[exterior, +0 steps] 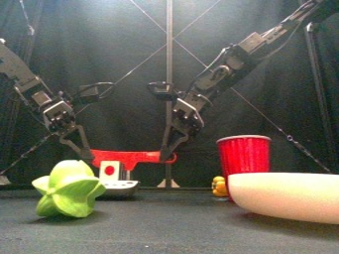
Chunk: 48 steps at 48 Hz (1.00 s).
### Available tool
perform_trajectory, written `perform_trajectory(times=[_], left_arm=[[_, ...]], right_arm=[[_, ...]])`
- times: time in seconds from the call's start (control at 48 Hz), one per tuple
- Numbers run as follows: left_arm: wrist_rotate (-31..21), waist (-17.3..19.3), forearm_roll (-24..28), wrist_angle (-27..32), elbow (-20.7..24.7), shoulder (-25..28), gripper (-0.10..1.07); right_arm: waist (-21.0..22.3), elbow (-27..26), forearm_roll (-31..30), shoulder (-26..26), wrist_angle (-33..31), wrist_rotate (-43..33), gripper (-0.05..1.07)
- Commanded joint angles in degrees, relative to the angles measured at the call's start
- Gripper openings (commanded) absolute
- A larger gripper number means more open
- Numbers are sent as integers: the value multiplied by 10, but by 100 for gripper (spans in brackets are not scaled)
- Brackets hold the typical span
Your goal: Cut sushi roll
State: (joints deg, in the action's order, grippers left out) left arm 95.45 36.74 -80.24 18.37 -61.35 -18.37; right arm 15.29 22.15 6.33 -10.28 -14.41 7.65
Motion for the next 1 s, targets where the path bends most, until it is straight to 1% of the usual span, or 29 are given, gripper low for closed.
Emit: perform_trajectory(times=[0.0,0.146,0.292,0.542,0.771,0.979], left_arm=[[-4,2,-4,0,7,-8,23],[-4,1,-4,0,8,-22,23],[-4,0,-4,0,3,-21,23],[-4,0,-12,-3,1,5,23],[-4,4,-12,-6,4,41,23],[-4,8,-13,-6,10,52,23]], right_arm=[[-4,-19,4,14,9,-2,34],[-4,-21,2,16,9,-1,34],[-4,-21,3,12,9,-1,34],[-4,-22,4,-2,9,-1,34],[-4,-21,5,-13,7,-2,34],[-3,-19,5,-16,4,-2,34]])
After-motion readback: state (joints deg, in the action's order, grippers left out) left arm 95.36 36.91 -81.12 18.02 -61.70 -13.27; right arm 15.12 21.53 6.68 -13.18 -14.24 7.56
